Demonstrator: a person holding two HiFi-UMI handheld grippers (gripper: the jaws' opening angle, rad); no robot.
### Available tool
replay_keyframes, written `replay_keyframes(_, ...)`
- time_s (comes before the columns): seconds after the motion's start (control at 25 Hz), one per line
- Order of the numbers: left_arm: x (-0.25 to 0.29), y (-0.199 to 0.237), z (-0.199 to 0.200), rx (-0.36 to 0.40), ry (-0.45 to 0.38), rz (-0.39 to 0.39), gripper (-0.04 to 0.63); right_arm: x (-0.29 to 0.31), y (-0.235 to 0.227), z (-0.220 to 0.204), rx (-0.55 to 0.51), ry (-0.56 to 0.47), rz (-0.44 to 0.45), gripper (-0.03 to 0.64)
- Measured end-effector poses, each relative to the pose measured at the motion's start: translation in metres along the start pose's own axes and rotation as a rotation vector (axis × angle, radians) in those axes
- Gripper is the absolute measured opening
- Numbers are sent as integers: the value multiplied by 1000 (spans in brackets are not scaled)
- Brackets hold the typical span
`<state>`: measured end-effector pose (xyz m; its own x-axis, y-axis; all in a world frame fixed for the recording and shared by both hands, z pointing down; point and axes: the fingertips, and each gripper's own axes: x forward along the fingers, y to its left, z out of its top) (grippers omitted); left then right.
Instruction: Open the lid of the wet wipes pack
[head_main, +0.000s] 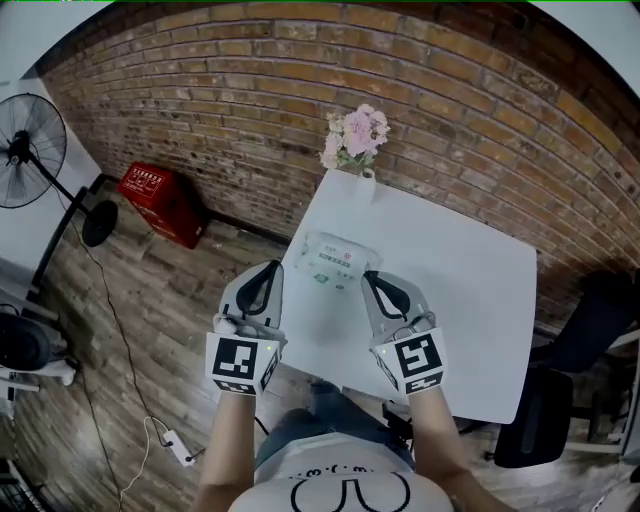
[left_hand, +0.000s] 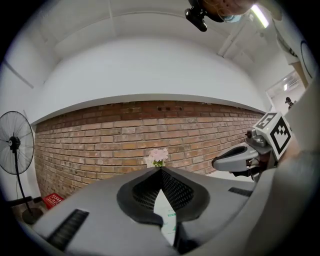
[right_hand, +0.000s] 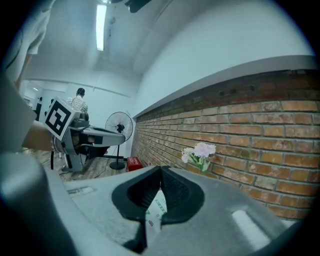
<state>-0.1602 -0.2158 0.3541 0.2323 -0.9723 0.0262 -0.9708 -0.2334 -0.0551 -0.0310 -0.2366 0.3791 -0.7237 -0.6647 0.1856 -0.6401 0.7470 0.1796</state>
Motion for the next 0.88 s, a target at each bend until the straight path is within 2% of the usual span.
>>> replay_keyframes(0.16, 25, 11, -14, 22, 27, -12, -2, 22, -13, -9, 15, 25, -1, 0)
replay_keyframes(0.24, 35, 13, -23, -19, 50, -29, -2, 30, -16, -16, 27, 45, 8, 48)
replay_keyframes(0.32, 44, 15, -32, -77, 80, -51, -2, 37, -17, -26, 37, 77, 22, 67)
replay_keyframes(0.48, 59, 20, -54, -117, 146, -103, 4, 53, -18, -45, 49, 141, 28, 125)
replay_keyframes(0.68, 77, 19, -90, -163, 247, -228, 170, 73, -14, -67, 52, 226, 57, 200)
replay_keyframes(0.88, 89, 20, -122, -102, 343, -361, 187, 95, -12, -94, 57, 332, 96, 233)
